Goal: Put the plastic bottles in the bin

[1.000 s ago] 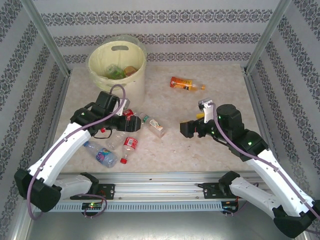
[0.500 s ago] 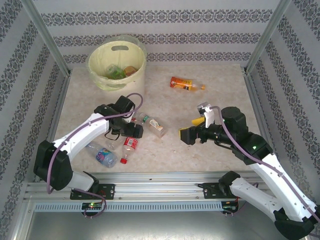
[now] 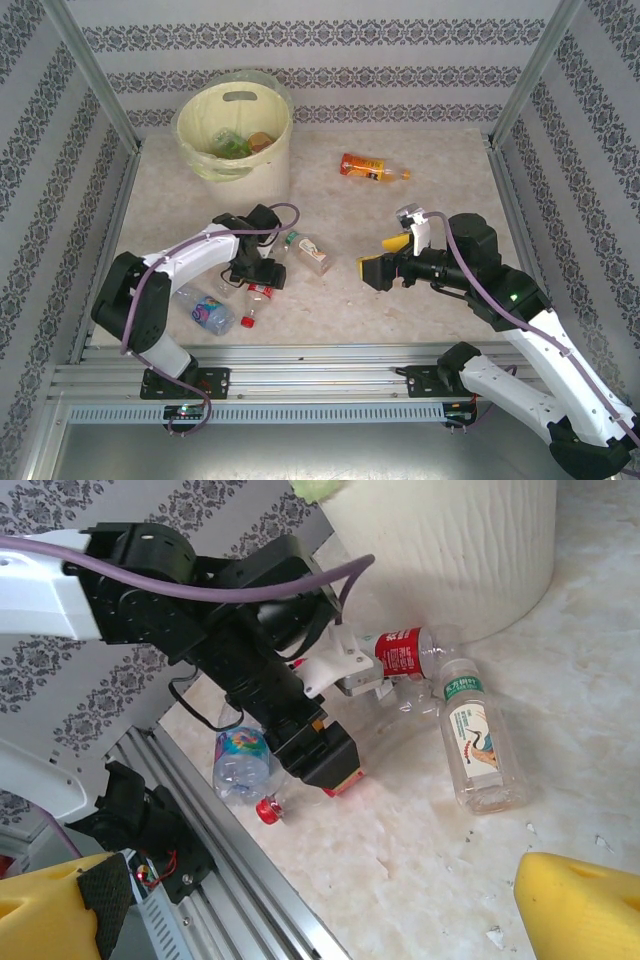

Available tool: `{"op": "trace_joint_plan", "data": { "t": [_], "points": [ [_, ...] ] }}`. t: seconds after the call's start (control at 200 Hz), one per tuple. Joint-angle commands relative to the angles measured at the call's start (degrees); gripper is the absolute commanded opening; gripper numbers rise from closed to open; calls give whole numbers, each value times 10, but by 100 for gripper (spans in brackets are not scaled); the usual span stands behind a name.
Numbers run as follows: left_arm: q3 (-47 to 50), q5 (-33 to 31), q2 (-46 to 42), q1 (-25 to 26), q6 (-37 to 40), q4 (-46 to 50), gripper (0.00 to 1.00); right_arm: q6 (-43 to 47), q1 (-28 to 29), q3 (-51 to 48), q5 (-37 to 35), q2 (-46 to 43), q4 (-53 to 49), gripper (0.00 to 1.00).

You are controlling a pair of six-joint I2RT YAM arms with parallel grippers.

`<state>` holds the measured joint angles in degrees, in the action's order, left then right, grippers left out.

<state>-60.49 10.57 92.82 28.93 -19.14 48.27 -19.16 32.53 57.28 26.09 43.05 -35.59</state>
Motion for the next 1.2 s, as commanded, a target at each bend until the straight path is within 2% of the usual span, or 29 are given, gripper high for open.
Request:
{"op": "trace_joint_plan", "data": {
  "t": [0.0, 0.12, 0.44, 0.719, 0.964, 1.194],
  "points": [
    [2, -13, 15, 10, 5, -12, 77, -2, 7, 15, 2, -8, -4, 98],
    [0, -12, 26, 12, 5, -13, 76, -2, 7, 15, -1, -8, -4, 98],
    [-7, -4, 33, 14, 4, -13, 63, 0, 7, 13, -4, -8, -4, 98],
    [-29, 18, -11, 15, 9, 10, 57, -2, 7, 18, -7, -15, -5, 98],
    [-66, 63, -73, 15, 31, 52, 58, -15, 7, 30, 6, -24, 11, 98],
    [-115, 152, -114, 15, 47, 52, 59, -36, 6, 48, 7, -46, 37, 98]
  ]
}}
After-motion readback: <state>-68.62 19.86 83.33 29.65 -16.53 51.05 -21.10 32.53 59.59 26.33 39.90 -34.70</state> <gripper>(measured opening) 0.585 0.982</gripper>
